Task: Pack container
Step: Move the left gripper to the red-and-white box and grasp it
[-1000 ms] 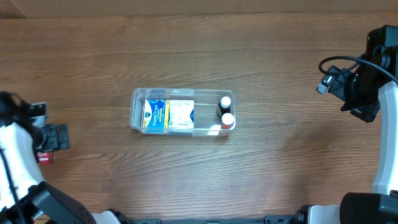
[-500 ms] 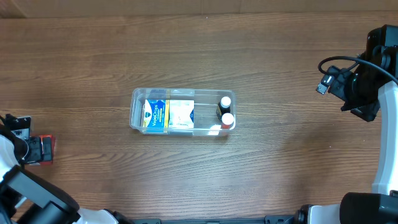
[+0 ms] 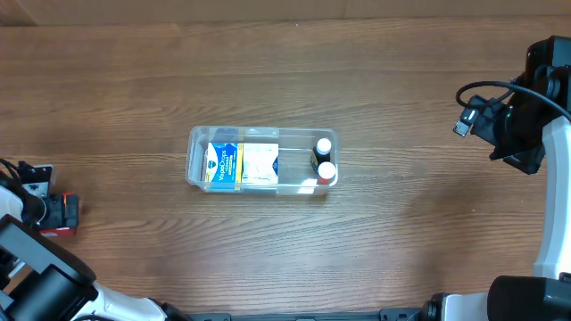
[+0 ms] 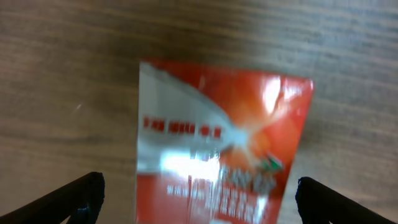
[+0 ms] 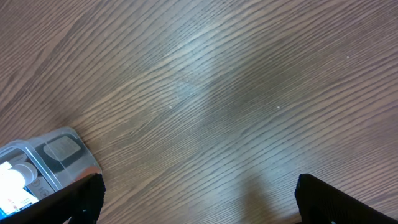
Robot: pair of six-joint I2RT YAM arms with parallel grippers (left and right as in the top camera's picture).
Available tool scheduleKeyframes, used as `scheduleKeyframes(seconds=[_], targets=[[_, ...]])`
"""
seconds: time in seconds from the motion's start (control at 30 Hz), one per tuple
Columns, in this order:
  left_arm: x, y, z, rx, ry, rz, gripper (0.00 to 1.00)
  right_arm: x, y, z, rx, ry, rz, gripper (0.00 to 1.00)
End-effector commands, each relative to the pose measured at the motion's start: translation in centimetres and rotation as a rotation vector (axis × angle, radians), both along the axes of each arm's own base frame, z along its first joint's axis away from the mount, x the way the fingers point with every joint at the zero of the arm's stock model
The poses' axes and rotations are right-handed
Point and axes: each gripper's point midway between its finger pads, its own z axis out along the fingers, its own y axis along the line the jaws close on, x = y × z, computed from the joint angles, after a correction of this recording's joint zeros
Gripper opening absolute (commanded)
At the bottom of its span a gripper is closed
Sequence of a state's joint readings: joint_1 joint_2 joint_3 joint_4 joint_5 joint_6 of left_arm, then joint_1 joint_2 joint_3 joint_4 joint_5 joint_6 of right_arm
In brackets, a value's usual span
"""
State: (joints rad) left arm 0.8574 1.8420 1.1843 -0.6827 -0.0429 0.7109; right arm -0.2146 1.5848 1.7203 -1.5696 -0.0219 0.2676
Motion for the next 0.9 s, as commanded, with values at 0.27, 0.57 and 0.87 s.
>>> scheduleKeyframes(seconds=[0.27, 0.57, 0.87], targets=[[2.6, -0.6, -2.0, -0.084, -0.101, -0.042, 0.94, -0.1, 0.1, 0.2, -0.004, -0.004, 0.013, 1.0], [2.4, -1.0, -2.9, -0.118, -0.09, 0.006, 0.84, -0.3, 0.1, 0.2, -0.003, 0.003, 0.013, 1.0], [2.3, -1.1, -2.9, -0.129, -0.097, 0.058, 0.77, -0.3, 0.1, 0.2, -0.007, 0.004, 0.012, 1.0]])
